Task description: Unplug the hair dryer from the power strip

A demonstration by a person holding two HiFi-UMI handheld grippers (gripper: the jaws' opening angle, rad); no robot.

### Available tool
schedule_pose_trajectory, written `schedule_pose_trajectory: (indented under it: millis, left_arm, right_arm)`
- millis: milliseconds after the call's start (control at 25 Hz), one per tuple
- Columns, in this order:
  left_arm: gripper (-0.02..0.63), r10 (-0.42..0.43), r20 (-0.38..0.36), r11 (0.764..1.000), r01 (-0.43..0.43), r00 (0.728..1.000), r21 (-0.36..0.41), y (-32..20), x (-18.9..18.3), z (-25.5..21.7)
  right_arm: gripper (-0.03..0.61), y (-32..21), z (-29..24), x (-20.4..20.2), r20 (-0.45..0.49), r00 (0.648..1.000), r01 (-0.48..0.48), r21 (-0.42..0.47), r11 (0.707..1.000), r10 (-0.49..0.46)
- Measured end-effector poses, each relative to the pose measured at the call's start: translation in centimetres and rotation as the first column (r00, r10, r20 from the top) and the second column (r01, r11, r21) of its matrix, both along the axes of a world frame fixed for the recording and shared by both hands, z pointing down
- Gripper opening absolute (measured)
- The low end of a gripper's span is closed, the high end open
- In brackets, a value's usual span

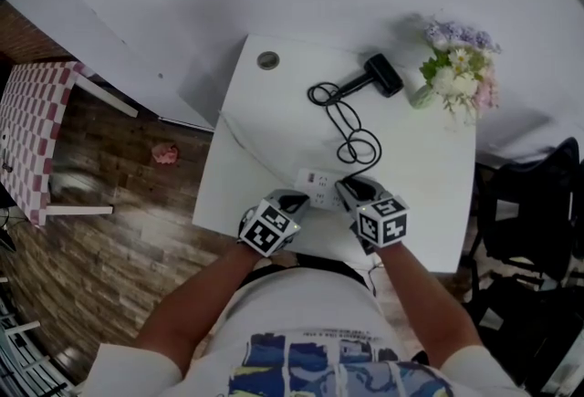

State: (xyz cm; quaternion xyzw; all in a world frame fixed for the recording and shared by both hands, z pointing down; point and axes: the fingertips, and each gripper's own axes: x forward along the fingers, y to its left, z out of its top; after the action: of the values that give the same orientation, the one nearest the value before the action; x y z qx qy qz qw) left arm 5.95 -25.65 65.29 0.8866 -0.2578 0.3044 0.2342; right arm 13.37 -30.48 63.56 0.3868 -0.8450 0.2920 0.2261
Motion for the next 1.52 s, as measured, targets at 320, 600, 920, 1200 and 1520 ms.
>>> schedule_pose_trajectory:
  millis: [320, 600, 920, 1200, 1520]
  left_arm:
    - [0.002, 0.013, 0.005, 1.0, -0.013, 1.0, 0.003, 0.0, 0.0, 0.1]
    - [0.002, 0.035, 0.054, 0.999, -0.036, 0.998, 0.018, 0.2, 0.1, 0.1]
    - [0.002, 0.069, 0.105, 0.998, -0.068, 0.992, -0.008, 0.2, 0.3, 0.4]
    - [0.002, 0.105, 0.145, 0.994, -0.104, 0.984, -0.015, 0.2, 0.4, 0.5]
    - [0.002, 0.114, 0.122, 0.993, -0.109, 0.986, -0.046, 0.2, 0.3, 0.6]
  right_arm:
    - [0.069, 0.0, -0.2, 0.1, 0.02, 1.0, -0.023, -0.011, 1.0, 0.023]
    - [0.053, 0.2, -0.4, 0.1, 0.002, 1.0, -0.028, -0.011, 1.0, 0.028]
    - [0.046, 0.5, -0.8, 0.2, -0.03, 0.999, -0.024, 0.025, 0.999, 0.025]
    - [0.048, 0.3, -2.2, -0.6, -0.083, 0.996, 0.025, 0.103, 0.994, -0.016]
    - [0.049, -1.7, -5.5, -1.9, -0.048, 0.998, 0.056, 0.151, 0.987, -0.049]
